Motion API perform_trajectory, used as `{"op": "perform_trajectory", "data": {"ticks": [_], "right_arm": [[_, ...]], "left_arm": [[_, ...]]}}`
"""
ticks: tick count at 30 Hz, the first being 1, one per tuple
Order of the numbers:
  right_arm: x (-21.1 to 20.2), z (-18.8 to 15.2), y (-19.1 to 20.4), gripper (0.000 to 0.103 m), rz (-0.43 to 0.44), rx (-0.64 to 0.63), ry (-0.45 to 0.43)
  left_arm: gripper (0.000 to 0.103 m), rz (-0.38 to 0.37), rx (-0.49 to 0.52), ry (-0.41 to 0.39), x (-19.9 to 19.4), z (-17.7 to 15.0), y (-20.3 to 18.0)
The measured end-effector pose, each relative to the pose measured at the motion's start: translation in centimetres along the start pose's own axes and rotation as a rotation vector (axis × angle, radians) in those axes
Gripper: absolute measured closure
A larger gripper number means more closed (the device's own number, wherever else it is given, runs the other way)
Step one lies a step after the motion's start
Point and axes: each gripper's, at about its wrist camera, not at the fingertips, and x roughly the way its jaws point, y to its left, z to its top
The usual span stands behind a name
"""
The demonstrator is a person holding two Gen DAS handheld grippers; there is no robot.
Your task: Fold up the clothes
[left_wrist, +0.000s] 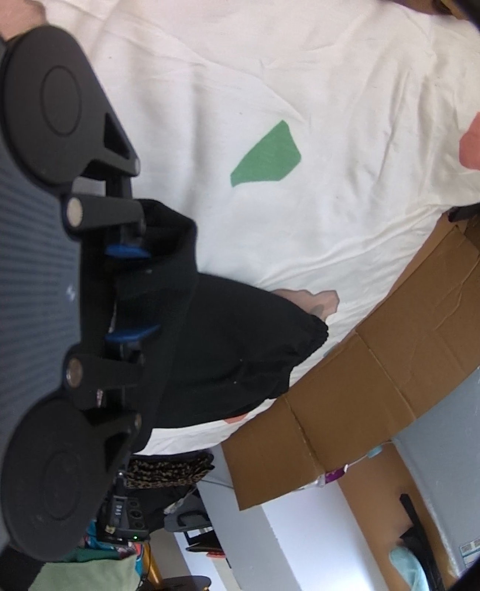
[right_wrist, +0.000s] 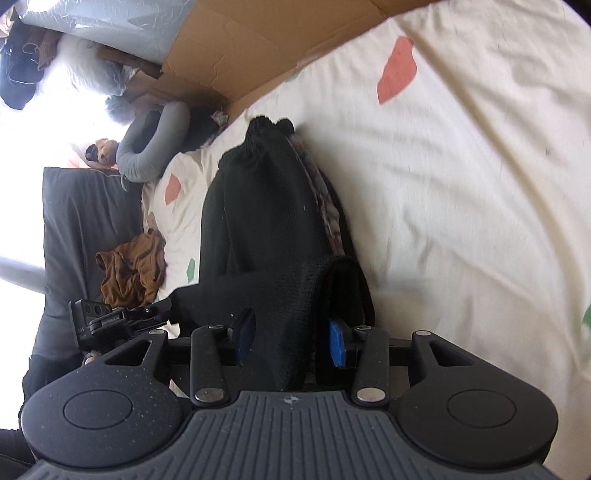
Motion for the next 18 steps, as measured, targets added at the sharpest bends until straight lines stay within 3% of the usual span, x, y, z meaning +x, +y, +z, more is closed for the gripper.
{"op": "perform_trajectory", "data": {"ticks": [6,18], "right_arm": [[1.3,0.0,0.3,0.057,0.024,0.006,0.007],[1.7,3.2,0.8,0.056,0.027,0.026,-0.062]], "left_arm": [[0.065,-0.015,0.007,-0.016,0.6,0.9,-0.6],[0.065,-0.005,0.025,-0.046,1.7,3.6,-0.9]]}}
